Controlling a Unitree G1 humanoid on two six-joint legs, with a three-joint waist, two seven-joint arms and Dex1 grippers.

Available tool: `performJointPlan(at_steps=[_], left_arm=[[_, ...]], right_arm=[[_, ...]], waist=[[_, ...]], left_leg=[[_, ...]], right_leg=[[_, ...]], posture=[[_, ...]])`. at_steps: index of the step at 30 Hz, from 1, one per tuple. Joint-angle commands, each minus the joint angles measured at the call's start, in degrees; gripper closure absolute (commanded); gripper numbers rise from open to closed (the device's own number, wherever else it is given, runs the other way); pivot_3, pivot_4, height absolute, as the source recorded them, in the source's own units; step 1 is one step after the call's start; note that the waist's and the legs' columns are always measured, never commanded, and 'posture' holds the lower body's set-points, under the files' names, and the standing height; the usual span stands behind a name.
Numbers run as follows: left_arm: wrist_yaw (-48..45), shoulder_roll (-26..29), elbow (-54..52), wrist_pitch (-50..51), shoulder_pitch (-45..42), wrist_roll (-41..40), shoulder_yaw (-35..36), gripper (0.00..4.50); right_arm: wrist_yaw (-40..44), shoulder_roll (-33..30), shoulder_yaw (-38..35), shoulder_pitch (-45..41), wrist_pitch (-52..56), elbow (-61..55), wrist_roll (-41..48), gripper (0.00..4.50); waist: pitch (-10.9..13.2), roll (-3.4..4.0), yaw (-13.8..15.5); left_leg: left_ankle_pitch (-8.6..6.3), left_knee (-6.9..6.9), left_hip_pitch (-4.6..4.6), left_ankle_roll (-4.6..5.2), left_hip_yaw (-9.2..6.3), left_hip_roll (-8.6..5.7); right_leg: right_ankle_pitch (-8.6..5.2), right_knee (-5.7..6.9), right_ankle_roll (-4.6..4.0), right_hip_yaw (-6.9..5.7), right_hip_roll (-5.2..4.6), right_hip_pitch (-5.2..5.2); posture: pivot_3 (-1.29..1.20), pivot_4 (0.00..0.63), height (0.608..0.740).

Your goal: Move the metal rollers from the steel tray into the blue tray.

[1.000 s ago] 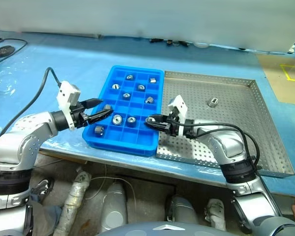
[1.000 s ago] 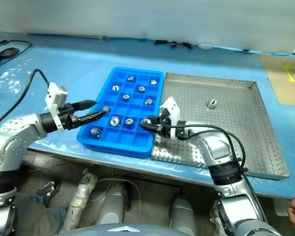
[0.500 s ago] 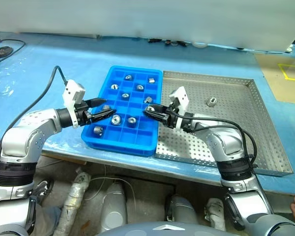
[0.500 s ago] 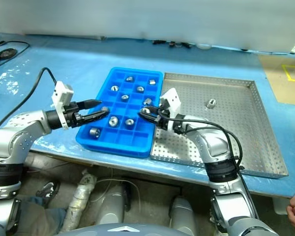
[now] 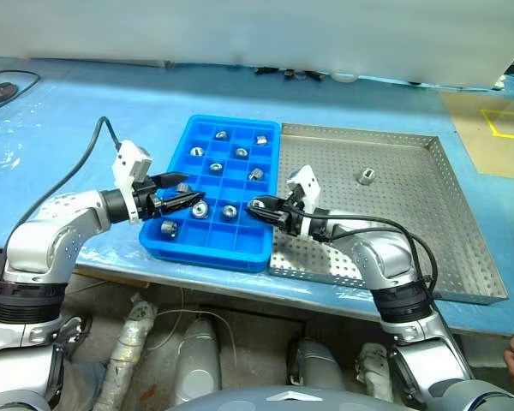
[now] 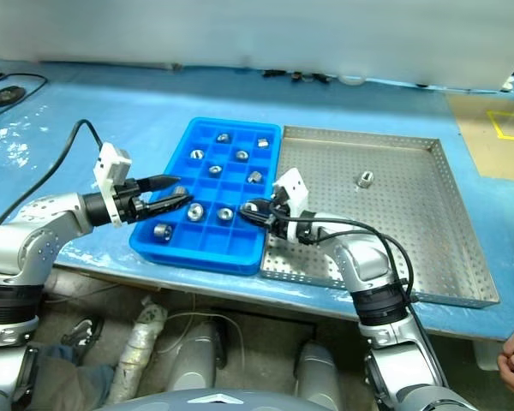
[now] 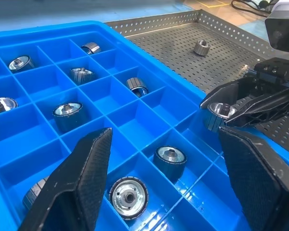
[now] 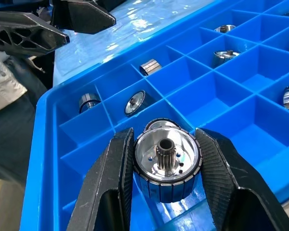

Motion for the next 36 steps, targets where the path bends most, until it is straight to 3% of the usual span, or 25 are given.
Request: performJointPlan(at_steps=[1, 5, 15, 20, 24, 30, 36], left_arm=[[-0.6, -0.2, -0.6, -1.3, -1.1, -0.1, 0.4, 0.79], [-0.7, -0.2, -0.3, -1.6, -1.3, 0.0, 0.4, 0.79], [-2.3, -4.1, 5.0, -3.7, -7.9, 1.1, -2.4, 0.79], [-4.7, -10.3, 15.9, -9.2, -17.0, 5.0, -6.7, 0.79], [-9.1, -15.5, 25.8, -14.3, -24.3, 7.8, -9.9, 0.79], [-14.5, -21.3, 40.9, -22.5, -33.3, 12.0, -11.6, 0.79], [-13.8, -27.3, 55.9, -32.6, -41.9, 16.6, -10.6, 0.79]], right_arm=[[0.5, -0.1, 0.2, -0.9, -2.2, 0.6, -0.5, 2.19], [0.0, -0.3, -0.4, -1.6, 0.0, 1.6, 0.1, 0.99], [-3.6, -2.2, -10.2, -3.2, -0.5, -2.1, 3.2, 0.99], [-10.8, -4.5, -17.8, -2.2, -3.3, -2.8, 1.3, 0.99], [-15.8, -6.1, -21.8, 3.3, -2.8, -8.1, 0.5, 0.99], [-21.6, -5.8, -25.0, 11.7, -1.6, -16.7, 1.0, 0.99], [-28.0, -3.9, -27.8, 17.0, -1.9, -21.9, 0.2, 0.99]], waist=[[0.0, 0.00, 0.0], [0.0, 0.00, 0.0], [0.0, -0.01, 0.0], [0.0, -0.02, -0.3], [0.0, -0.03, -1.1], [0.0, -0.03, -4.8], [0.0, -0.02, -6.8]], left_leg=[[0.00, 0.00, 0.00, 0.00, 0.00, 0.00], [0.00, 0.00, 0.03, 0.00, 0.00, 0.00], [0.02, 0.01, 0.08, -0.04, 0.00, -0.02], [0.03, 0.10, 0.07, -0.03, 0.06, -0.05], [-0.01, 0.13, 0.06, 0.05, 0.12, -0.08], [-0.25, 0.34, 0.01, 0.45, 0.34, -0.08], [-0.49, 0.52, 0.05, 0.83, 0.48, -0.10]], right_leg=[[0.00, 0.00, 0.00, 0.00, 0.00, 0.00], [0.00, 0.02, 0.00, 0.00, -0.01, 0.04], [0.01, 0.02, 0.00, 0.00, -0.01, 0.10], [0.05, 0.02, 0.04, 0.06, -0.02, 0.13], [0.08, -0.06, 0.09, 0.12, -0.02, 0.16], [0.08, -0.20, 0.09, 0.40, -0.01, 0.10], [0.08, -0.20, 0.09, 0.55, -0.04, 0.11]], posture=[[0.04, 0.150, 0.740], [0.04, 0.150, 0.740], [-0.08, 0.150, 0.740], [-0.20, 0.150, 0.740], [-0.30, 0.150, 0.740], [-0.46, 0.150, 0.740], [-0.52, 0.150, 0.740]])
